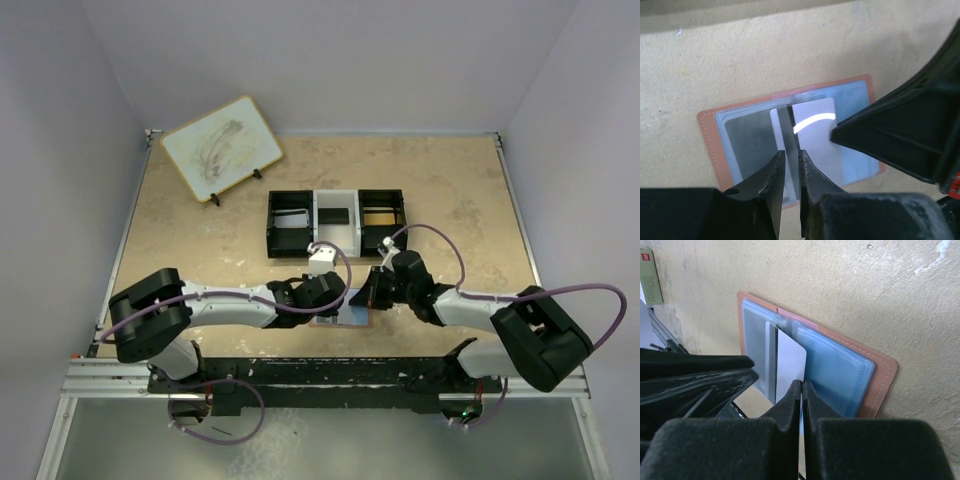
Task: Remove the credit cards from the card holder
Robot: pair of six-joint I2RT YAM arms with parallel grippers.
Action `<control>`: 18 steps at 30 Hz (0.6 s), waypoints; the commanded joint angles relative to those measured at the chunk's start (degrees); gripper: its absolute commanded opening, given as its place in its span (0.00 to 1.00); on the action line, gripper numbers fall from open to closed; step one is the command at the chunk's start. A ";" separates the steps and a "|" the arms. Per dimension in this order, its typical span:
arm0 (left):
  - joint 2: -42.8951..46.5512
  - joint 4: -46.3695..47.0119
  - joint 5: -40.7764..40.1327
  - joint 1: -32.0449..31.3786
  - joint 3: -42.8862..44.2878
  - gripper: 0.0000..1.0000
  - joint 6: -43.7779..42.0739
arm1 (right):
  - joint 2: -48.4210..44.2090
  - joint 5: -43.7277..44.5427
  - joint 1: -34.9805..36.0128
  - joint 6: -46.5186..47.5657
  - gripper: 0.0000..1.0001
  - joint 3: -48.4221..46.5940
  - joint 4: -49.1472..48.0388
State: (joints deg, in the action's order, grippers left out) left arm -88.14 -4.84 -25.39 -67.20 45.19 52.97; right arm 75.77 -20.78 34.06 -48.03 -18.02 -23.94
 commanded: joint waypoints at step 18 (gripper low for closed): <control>-3.00 -2.45 -0.18 0.49 -2.00 0.01 2.81 | 2.26 -2.16 -0.18 -12.32 0.30 8.34 -20.06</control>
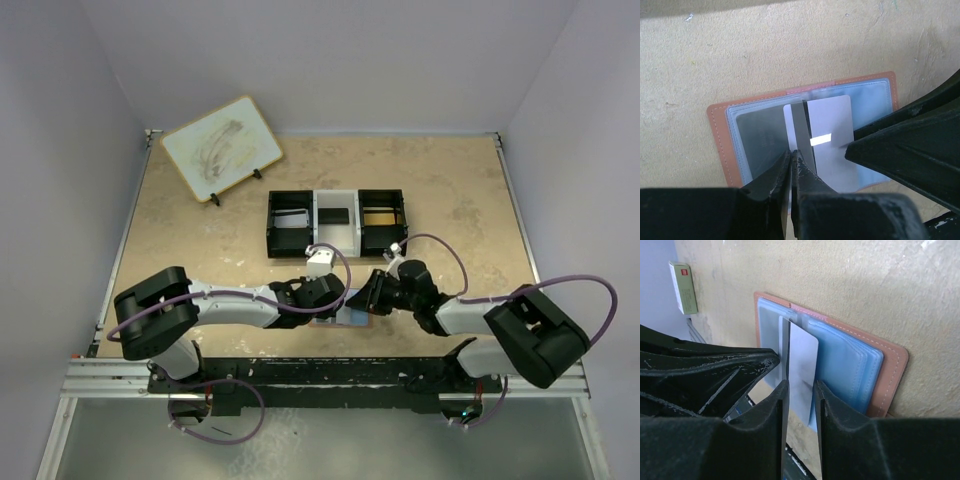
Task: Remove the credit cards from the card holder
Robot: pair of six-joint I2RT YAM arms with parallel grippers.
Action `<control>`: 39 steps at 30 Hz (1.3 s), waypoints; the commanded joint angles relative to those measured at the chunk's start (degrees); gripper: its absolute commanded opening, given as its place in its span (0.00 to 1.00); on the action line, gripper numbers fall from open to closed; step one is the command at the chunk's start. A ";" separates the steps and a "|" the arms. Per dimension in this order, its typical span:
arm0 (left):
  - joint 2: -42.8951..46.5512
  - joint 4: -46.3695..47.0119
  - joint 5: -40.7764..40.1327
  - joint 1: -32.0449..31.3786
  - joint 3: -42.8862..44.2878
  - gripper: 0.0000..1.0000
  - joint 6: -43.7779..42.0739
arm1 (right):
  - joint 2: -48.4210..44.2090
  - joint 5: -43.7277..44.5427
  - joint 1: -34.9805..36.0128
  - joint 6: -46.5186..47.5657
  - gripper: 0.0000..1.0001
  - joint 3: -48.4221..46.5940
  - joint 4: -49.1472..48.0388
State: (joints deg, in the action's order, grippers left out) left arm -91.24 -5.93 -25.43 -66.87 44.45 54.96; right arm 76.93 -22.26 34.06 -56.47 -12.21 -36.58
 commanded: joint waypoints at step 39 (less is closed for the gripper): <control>10.81 1.73 -1.99 0.14 -6.11 0.19 2.26 | -15.86 3.62 -0.13 8.70 0.00 -1.85 7.77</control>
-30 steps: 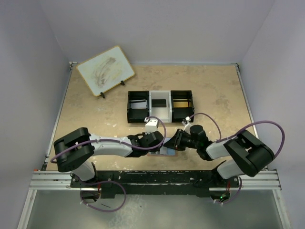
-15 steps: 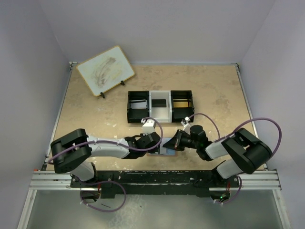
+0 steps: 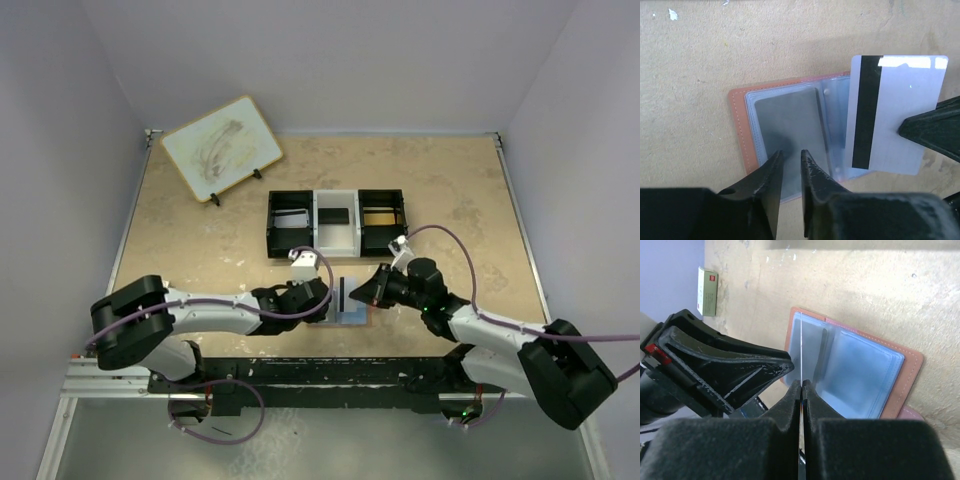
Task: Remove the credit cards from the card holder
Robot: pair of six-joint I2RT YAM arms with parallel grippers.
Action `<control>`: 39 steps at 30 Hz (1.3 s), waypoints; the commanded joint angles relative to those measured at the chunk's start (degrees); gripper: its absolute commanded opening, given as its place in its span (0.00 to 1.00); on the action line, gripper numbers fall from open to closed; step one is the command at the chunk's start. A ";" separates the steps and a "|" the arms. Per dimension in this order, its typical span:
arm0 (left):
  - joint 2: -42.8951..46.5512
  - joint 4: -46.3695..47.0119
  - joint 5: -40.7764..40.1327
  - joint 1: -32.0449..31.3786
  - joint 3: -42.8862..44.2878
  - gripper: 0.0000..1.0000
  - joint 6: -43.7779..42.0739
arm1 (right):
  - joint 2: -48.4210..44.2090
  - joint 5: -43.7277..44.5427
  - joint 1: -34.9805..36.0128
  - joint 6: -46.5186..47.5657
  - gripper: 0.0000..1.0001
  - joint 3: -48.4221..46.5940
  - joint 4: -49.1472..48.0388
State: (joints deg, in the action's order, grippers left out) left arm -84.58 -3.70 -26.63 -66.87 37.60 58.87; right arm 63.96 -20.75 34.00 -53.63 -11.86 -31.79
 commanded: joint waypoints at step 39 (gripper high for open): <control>36.61 -30.84 -11.20 45.93 10.78 0.67 -28.15 | 23.72 14.23 11.70 69.10 0.00 -48.06 13.67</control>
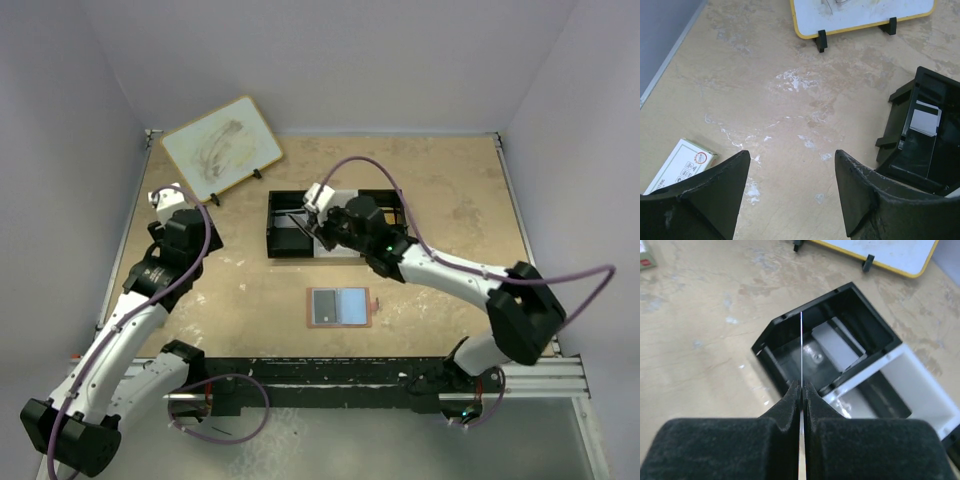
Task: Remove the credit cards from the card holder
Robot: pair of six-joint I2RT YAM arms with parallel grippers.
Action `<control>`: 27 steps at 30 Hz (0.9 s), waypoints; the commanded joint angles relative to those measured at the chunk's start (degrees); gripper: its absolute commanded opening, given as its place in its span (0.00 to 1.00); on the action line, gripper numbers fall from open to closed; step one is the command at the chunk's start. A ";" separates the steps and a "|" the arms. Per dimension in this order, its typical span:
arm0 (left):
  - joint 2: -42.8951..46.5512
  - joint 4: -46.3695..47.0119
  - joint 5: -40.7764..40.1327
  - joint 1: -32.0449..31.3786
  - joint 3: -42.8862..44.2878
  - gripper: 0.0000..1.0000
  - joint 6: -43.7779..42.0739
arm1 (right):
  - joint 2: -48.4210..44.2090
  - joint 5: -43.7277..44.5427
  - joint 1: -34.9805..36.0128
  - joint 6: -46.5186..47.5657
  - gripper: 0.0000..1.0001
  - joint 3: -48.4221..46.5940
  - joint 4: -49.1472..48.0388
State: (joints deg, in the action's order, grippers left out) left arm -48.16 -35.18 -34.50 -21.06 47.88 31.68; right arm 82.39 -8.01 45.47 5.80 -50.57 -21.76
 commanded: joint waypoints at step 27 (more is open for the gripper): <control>2.50 -0.30 -9.17 0.12 0.90 0.69 -0.76 | 34.04 12.29 1.55 37.01 0.00 -37.66 22.35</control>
State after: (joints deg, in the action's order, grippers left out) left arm -46.63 -35.73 -41.58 -21.06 47.88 31.73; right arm 114.89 2.35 46.61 36.82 -85.03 -2.00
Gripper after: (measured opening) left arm 0.688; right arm 0.007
